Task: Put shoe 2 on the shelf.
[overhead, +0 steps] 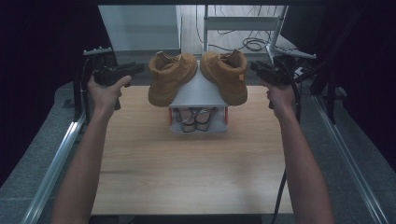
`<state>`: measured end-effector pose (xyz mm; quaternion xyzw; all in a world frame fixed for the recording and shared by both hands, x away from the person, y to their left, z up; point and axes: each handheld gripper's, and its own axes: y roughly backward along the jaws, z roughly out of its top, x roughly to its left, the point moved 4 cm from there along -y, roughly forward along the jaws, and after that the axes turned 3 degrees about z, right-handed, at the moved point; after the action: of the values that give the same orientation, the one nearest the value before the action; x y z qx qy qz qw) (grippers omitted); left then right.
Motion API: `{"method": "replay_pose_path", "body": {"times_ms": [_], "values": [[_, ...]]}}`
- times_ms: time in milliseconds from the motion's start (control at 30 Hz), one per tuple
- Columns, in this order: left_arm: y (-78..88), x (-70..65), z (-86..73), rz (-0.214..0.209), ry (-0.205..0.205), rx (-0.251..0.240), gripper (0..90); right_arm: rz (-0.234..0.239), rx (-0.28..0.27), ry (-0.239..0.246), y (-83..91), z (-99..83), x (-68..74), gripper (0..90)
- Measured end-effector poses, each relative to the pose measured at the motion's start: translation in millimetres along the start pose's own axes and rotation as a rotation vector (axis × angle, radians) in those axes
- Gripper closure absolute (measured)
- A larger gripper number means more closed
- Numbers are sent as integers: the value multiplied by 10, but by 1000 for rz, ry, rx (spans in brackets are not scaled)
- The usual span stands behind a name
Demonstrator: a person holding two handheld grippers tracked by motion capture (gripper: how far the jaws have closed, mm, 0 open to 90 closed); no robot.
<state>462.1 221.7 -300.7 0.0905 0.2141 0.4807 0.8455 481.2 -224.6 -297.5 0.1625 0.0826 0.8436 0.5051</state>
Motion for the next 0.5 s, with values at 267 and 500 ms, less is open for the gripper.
{"method": "replay_pose_path", "body": {"times_ms": [267,500], "values": [[3,93,-105,11,11,20,743,1,27,2,15,-150,-107,811],[-1,187,-209,33,23,34,855,-1,49,9,5,-257,-161,881]]}}
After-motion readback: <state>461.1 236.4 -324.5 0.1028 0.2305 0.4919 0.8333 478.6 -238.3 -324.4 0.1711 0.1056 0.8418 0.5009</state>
